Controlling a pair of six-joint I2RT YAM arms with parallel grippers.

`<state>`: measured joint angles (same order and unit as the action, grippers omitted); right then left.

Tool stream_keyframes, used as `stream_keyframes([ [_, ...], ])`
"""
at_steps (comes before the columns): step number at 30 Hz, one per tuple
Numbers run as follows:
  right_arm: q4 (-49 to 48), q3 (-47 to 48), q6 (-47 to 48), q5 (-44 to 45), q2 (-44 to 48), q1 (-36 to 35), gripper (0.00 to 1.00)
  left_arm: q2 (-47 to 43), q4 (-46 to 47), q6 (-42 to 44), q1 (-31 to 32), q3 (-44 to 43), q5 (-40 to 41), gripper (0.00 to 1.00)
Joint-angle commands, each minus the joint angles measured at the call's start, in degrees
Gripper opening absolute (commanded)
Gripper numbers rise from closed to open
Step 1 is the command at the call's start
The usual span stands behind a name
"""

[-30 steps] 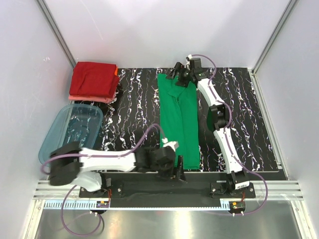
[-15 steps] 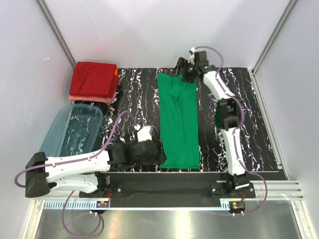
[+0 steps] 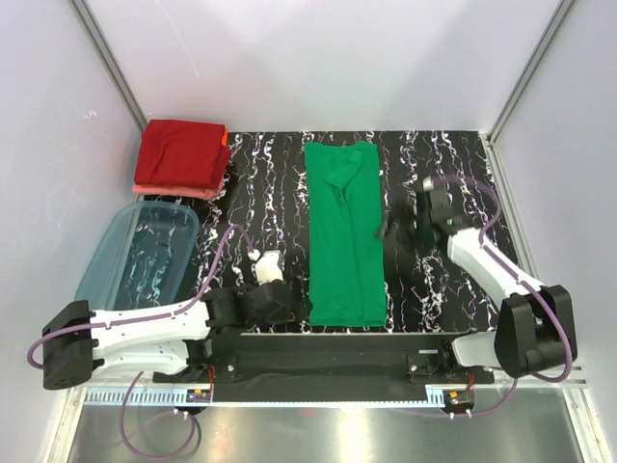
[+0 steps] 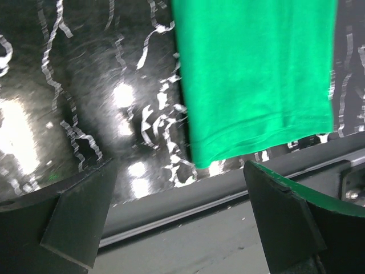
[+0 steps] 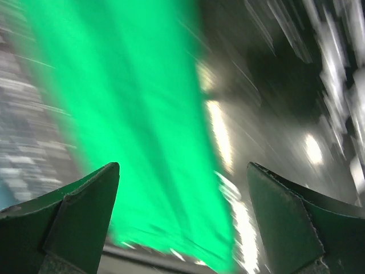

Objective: Fold and stack the t-shirts

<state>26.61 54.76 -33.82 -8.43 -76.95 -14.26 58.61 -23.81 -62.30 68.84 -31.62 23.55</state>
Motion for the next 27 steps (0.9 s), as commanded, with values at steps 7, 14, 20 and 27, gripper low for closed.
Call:
stream_keyframes([
  [7,-0.15,-24.08,-11.61,-0.18,12.08,-0.77,1.00,4.40,16.69,0.52,-1.25,5.95,-3.77,0.92],
  [14,-0.42,-26.55,-12.76,-4.05,15.42,-2.26,0.88,8.45,17.84,-0.71,-1.25,6.39,-5.44,0.88],
  [20,3.01,-27.78,-16.36,-4.58,18.58,-5.60,0.75,8.45,18.80,-2.38,-1.25,7.36,-6.06,0.87],
  [27,3.98,-29.27,-19.79,-4.14,18.59,-10.17,0.59,9.59,20.47,-2.12,-1.25,7.10,-6.85,0.85],
])
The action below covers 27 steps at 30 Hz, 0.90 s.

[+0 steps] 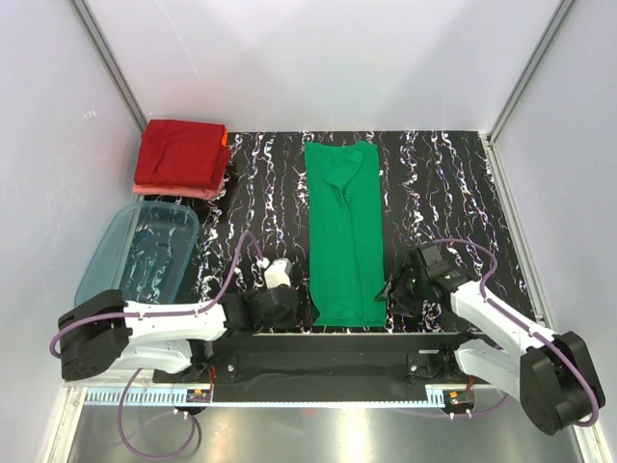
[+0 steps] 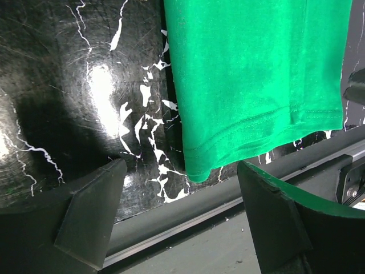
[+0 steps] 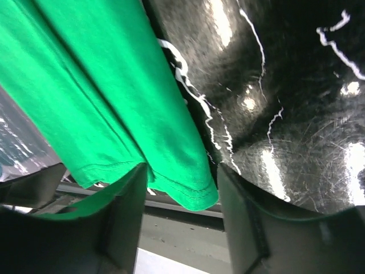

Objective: Fold and stack the t-shirts

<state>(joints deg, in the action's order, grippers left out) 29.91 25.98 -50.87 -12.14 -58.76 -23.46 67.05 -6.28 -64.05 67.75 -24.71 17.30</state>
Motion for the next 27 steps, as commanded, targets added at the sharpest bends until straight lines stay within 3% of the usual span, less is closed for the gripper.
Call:
stream_keyframes([
  [1,0.67,-0.49,-2.74,-0.51,-0.38,-1.84,0.58,1.42,2.94,-0.29,-0.16,0.01,-0.77,0.85],
  [4,-0.02,-0.93,-4.49,-0.43,-1.70,-3.77,0.52,2.21,3.56,0.07,-0.16,-0.51,-1.13,0.84],
  [8,-0.64,-1.37,-5.82,-0.16,-2.06,-5.18,0.34,3.18,5.31,0.16,-0.16,-0.52,-1.39,0.84],
  [9,-0.56,-1.45,-5.99,-0.25,-1.97,-5.28,0.25,3.87,5.67,0.24,-0.16,-0.43,-1.57,0.83],
  [12,-0.55,-1.63,-6.26,-0.16,-2.06,-5.63,0.12,6.24,7.33,0.85,-0.24,-0.69,-2.27,0.83],
  [14,-0.64,-1.54,-6.34,-0.08,-2.23,-5.72,0.09,7.83,8.47,1.30,-0.25,-1.13,-3.32,0.80],
  [18,-0.82,-1.54,-5.91,-0.34,-2.67,-5.72,0.04,12.22,9.10,1.56,-0.16,-2.45,-4.91,0.65],
  [21,-0.91,-1.81,-5.91,-0.34,-1.88,-5.80,0.00,13.11,9.89,1.12,-0.25,-1.84,-4.64,0.45],
  [23,-0.73,-1.98,-6.08,-0.43,-1.18,-5.80,0.00,12.33,7.62,0.69,-0.16,-1.92,-3.94,0.29],
  [27,0.14,-2.07,-6.43,-0.25,-0.04,-5.72,0.00,7.23,2.16,-2.21,-0.16,-0.08,-1.39,0.15],
])
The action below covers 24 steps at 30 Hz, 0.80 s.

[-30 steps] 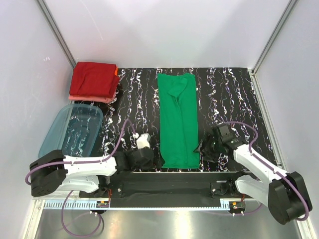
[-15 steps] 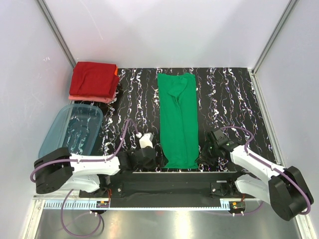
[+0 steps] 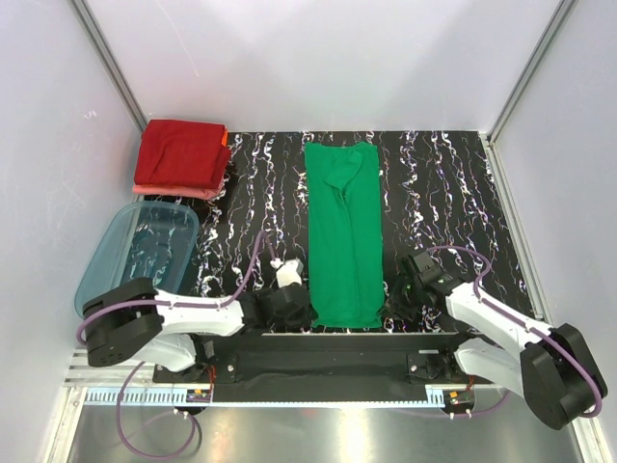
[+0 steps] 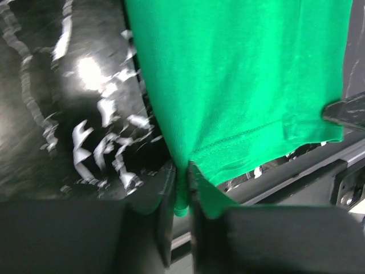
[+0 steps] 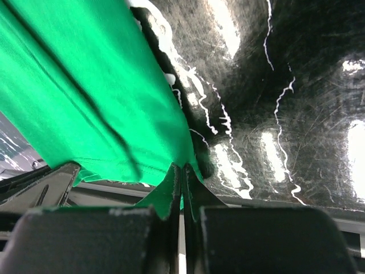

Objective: Fold and stack the t-shirts

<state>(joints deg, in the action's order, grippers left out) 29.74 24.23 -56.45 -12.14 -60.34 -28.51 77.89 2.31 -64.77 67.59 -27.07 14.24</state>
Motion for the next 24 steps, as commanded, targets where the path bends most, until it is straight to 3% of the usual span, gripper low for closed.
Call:
stream_keyframes([
  [1,0.50,-0.32,-0.95,-0.16,2.41,-0.75,0.00,-5.01,-6.96,-1.76,0.00,2.98,2.02,0.11],
  [4,2.86,0.46,-1.04,0.45,4.25,-0.75,0.00,-9.76,-7.75,-1.76,0.00,5.09,2.20,0.02],
  [11,8.58,6.61,-0.51,0.36,8.48,-0.84,0.00,-15.65,-18.37,0.70,-0.09,-3.67,4.22,0.02],
  [16,10.69,11.71,0.20,0.54,8.74,-0.84,0.00,-17.07,-23.91,5.88,-3.51,-11.59,2.46,0.04],
  [24,12.36,20.41,2.65,2.38,4.27,-0.84,0.00,-15.66,-25.16,11.42,-10.01,-19.42,-2.98,0.05],
])
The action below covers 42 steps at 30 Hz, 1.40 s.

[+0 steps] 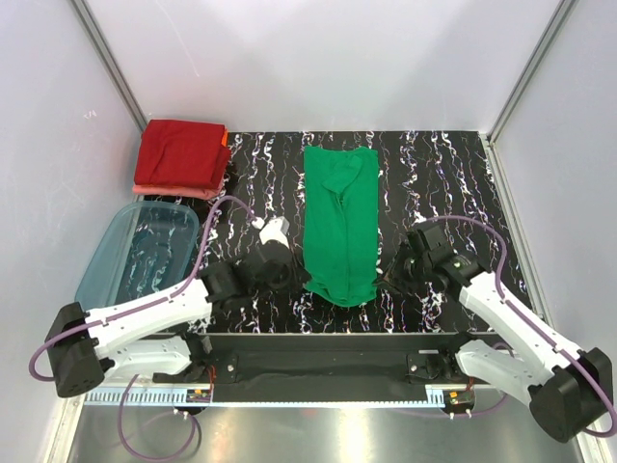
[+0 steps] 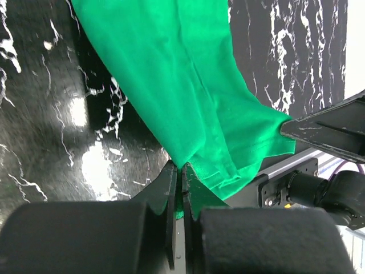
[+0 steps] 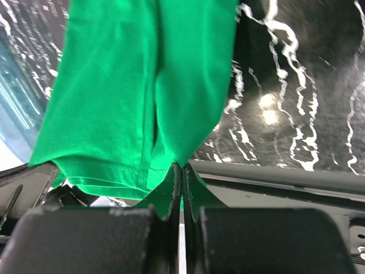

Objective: Fold and stack the t-shirts

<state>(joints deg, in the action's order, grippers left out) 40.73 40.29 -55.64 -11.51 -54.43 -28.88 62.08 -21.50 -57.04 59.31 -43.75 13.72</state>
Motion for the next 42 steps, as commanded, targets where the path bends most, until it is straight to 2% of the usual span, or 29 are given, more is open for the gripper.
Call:
stream_keyframes([
  [1,1.54,5.14,2.11,2.01,-1.90,-0.47,0.00,0.84,-1.36,4.12,-2.52,-3.62,-3.07,0.05],
  [9,1.72,13.66,6.85,6.75,-10.06,-0.30,0.00,5.32,-1.53,10.27,-11.49,-8.80,-8.78,0.05],
  [14,1.11,20.69,11.42,9.31,-17.01,0.93,0.00,11.21,-1.62,14.05,-17.11,-14.17,-12.13,0.05],
  [28,-2.41,37.21,21.97,5.54,-39.51,12.79,0.00,33.95,-1.62,21.09,-25.82,-32.71,-19.69,0.05],
  [35,-2.85,44.78,24.70,3.43,-50.57,15.26,0.00,44.69,-1.88,21.97,-29.51,-41.85,-23.46,0.06],
  [38,-3.02,47.85,25.40,1.94,-55.40,15.79,0.00,48.91,-2.67,21.18,-30.91,-45.02,-24.61,0.07],
  [40,-3.03,51.00,26.01,1.14,-58.05,16.40,0.00,51.55,-2.76,21.17,-31.44,-46.95,-24.88,0.14],
  [41,-3.11,52.16,26.19,0.35,-59.20,16.75,0.03,52.60,-3.28,21.35,-32.14,-48.00,-24.96,0.18],
  [42,-2.94,53.47,26.28,-0.18,-61.64,17.10,0.12,54.70,-4.77,21.44,-32.50,-50.71,-24.70,0.22],
])
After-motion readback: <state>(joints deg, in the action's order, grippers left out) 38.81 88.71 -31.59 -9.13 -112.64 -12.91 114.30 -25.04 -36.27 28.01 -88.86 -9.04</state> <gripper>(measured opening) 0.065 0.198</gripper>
